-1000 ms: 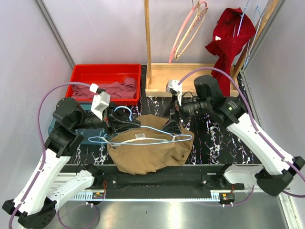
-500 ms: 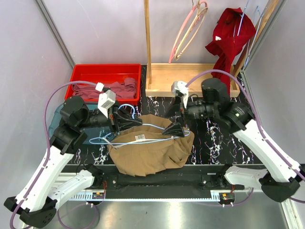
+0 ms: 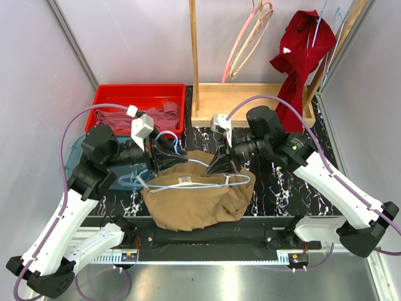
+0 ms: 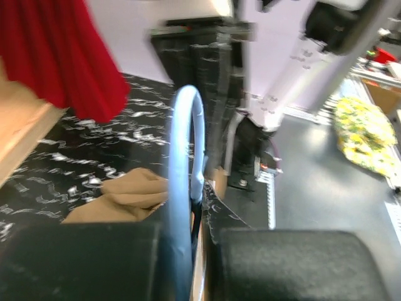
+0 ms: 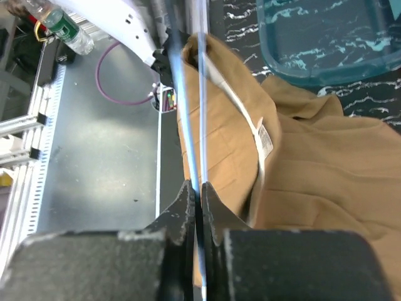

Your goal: Place the skirt on the hanger

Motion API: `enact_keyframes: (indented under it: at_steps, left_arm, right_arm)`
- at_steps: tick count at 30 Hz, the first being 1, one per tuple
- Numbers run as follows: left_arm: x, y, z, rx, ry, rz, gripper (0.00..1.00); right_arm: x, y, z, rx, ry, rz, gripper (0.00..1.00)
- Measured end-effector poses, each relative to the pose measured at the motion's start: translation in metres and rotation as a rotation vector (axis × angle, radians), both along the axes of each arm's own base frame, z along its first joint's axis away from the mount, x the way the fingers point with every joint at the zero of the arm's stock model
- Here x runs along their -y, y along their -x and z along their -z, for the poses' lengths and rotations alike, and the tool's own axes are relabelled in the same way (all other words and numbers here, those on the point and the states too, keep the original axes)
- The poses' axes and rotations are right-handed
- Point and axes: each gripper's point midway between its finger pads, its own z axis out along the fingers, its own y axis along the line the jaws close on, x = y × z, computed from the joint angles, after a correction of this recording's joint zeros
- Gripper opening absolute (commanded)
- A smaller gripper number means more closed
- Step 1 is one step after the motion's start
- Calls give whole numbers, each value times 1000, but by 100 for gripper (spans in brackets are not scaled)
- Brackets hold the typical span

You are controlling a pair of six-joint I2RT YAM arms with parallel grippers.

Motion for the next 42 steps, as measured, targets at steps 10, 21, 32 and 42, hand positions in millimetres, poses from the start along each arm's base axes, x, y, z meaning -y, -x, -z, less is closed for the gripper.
enact_keyframes:
  at_steps: [10, 21, 32, 42]
  left_arm:
    - [-44, -77, -9, -30, 70, -586, 99]
    - [-126, -100, -29, -36, 225, -1067, 99]
    - [-132, -114, -7, -96, 161, -1147, 99]
    - [-128, -121, 4, -129, 131, -1155, 99]
  right_arm:
    - [32, -17, 11, 44, 54, 288, 0]
    - [77, -77, -89, 253, -121, 767, 0]
    - [90, -109, -194, 381, -313, 952, 0]
    - [86, -148, -159, 310, -327, 1126, 0]
